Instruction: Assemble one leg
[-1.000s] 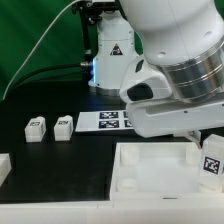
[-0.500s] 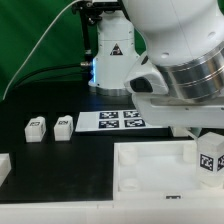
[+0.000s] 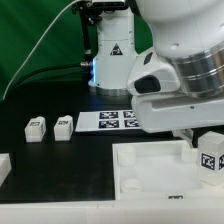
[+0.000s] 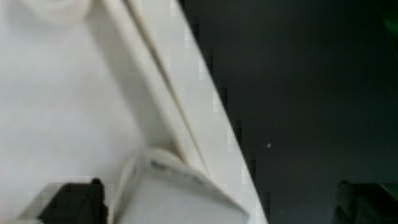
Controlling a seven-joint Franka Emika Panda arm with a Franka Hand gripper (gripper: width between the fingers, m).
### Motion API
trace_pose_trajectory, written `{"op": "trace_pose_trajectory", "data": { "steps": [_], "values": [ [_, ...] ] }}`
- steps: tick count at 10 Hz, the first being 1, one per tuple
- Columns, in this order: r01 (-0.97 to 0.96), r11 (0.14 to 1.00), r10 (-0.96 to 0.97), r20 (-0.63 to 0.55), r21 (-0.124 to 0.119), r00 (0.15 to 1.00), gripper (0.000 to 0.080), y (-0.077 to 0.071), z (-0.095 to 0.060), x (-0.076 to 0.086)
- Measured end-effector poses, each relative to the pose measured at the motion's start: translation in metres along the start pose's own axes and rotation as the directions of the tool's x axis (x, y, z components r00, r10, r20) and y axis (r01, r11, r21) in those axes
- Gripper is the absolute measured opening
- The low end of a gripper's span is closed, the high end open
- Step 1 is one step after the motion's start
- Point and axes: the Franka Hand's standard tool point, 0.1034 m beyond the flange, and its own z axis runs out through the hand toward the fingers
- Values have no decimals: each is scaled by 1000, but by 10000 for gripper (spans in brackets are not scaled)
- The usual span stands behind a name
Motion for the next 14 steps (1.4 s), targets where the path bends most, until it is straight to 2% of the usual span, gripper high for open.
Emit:
{"op": "trace_pose_trajectory", "data": {
  "steps": [1,3,5,6,7,8,9,10,11,12,13,14],
  "values": [
    [154,988,-155,-41,-5,987,649,0,-3,4],
    [280,960,-280,-36,-4,959,649,3,-1,3],
    [508,861,-509,-44,-25,860,649,4,-1,6],
    [605,791,-612,-90,-94,786,649,7,1,15],
    [720,677,-736,-112,-156,668,649,11,3,19],
    [783,589,-808,-118,-197,578,649,15,6,20],
    [797,562,-827,-129,-221,547,649,17,8,21],
    [789,576,-817,-129,-215,561,649,17,8,21],
    [789,576,-817,-129,-215,562,511,17,8,21],
    [789,576,-817,-129,-215,562,511,17,9,21],
    [776,595,-804,-136,-212,579,373,17,9,21],
    [765,610,-793,-140,-209,593,295,17,9,21]
  ]
}}
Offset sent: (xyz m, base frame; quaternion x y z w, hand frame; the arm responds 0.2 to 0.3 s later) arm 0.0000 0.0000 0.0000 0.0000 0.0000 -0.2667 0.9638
